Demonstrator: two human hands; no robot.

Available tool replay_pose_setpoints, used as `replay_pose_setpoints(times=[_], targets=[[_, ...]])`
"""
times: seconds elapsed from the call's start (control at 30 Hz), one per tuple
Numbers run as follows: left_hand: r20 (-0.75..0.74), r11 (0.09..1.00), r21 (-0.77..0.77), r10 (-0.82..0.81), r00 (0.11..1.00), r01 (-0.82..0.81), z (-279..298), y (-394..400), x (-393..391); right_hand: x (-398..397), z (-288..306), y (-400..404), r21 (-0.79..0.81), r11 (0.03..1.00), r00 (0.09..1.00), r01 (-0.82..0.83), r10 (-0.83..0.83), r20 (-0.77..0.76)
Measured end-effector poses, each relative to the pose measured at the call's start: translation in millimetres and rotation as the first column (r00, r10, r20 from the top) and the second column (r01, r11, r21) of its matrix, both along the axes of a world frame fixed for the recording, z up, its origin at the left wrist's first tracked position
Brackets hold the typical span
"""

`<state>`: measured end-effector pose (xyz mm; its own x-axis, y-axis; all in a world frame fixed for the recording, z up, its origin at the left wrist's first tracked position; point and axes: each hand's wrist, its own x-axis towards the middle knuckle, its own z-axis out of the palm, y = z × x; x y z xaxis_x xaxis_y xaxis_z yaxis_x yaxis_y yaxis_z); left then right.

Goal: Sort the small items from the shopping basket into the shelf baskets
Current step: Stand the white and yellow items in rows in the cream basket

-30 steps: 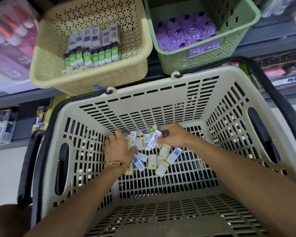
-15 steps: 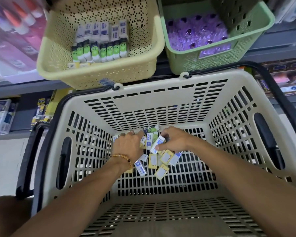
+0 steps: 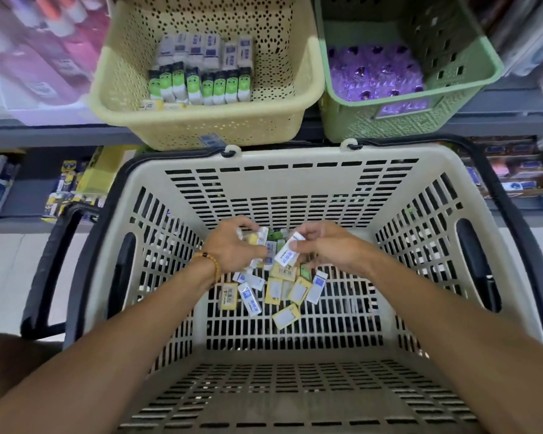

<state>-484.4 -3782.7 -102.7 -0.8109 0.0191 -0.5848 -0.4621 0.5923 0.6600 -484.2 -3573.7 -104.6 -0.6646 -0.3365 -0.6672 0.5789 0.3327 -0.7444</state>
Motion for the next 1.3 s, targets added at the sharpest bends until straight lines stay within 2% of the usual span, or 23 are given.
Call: replay_pose_setpoints(times=[0.1,0.3,0.53,0.67,0.8,0.93,1.0,1.07,1.2,1.3], targets=[[0.052,0.967,0.212,0.131,0.99,-0.139,27.3,-1.3,1.0,0.0,24.2,2.5,-0.109,0.992,0.998,0.056,-0.058,-0.01],[0.139,0.827,0.468,0.279,0.95,-0.311,89.2,-18.7,7.8,3.3,88.4,-6.4,-0.199,0.973,0.981,0.117,-0.144,-0.127],[0.004,0.712,0.674,0.262,0.965,-0.196,163.1,-50.3,12.4,-6.9,172.5,-33.9,-0.386,0.922,0.957,0.038,-0.144,-0.25],[-0.053,0.614,0.774,0.307,0.95,-0.155,188.5,-69.3,5.1,-30.8,202.8,-53.5,-0.379,0.922,0.907,0.078,-0.223,-0.358],[-0.089,0.535,0.835,0.358,0.929,-0.126,204.3,-80.4,-11.7,-77.0,211.7,-69.0,-0.202,0.971,0.831,0.13,-0.217,-0.511],[-0.109,0.461,0.881,0.414,0.904,-0.105,209.3,-90.1,-32.0,-131.4,200.9,-77.0,0.175,0.976,0.837,0.13,-0.013,-0.548],[-0.081,0.393,0.911,0.464,0.882,-0.122,207.7,-95.6,-41.7,-158.1,192.2,-80.5,0.391,0.914,0.851,0.108,0.118,-0.511],[-0.055,0.339,0.93,0.512,0.857,-0.142,205.3,-100.2,-50.8,-181.0,187.1,-84.1,0.54,0.838,0.84,0.073,0.24,-0.486],[-0.014,0.262,0.953,0.543,0.84,-0.154,199.2,-106.7,-62.8,-216.0,191.9,-90.9,0.696,0.718,0.815,-0.006,0.408,-0.413],[0.0,0.244,0.958,0.529,0.849,-0.152,198.3,-107.2,-67.5,-230.7,194.2,-96.2,0.766,0.641,0.787,-0.056,0.5,-0.361]])
